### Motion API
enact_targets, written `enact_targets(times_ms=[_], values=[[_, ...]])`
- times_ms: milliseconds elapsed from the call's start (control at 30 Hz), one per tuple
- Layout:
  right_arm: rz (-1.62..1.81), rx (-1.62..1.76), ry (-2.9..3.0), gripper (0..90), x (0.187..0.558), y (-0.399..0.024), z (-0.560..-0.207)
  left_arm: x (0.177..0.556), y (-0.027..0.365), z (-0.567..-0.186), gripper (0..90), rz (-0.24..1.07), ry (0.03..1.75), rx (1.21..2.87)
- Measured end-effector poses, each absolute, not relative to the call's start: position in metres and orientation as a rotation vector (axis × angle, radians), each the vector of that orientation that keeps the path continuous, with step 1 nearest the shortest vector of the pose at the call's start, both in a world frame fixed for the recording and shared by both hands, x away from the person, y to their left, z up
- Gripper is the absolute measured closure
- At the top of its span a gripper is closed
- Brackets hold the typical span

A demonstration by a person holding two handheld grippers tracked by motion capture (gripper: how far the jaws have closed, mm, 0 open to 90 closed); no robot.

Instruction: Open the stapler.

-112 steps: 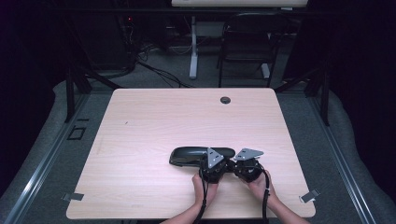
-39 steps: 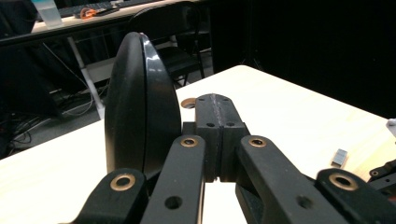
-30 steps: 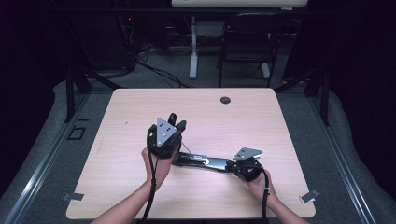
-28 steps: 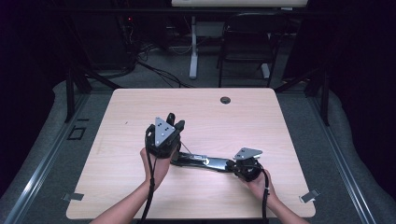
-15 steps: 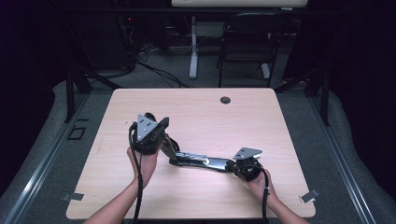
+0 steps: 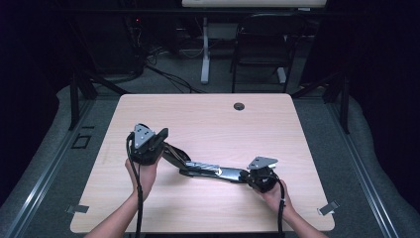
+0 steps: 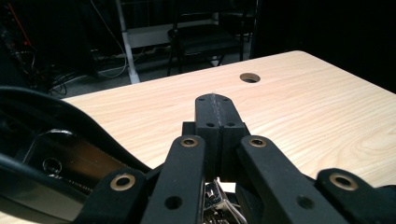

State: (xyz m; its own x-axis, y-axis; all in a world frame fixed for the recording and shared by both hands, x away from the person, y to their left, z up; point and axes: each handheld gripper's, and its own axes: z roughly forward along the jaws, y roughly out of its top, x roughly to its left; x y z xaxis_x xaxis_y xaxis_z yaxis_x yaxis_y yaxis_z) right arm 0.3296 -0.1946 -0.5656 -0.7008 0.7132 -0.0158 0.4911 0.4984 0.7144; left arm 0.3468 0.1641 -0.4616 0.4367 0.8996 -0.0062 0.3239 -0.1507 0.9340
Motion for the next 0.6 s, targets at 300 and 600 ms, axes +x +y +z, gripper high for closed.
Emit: enact_targets(times_ms=[300, 600], values=[[1.015, 1.054, 2.487, 85.6, 0.335, -0.197, -0.562, 0.337, 0.166, -0.460, 81.6, 0.609, 1.000, 1.766], [0.954, 1.088, 2.538, 77.7, 0.338, -0.199, -0.555, 0.320, 0.179, -0.458, 52.6, 0.441, 0.982, 1.873]])
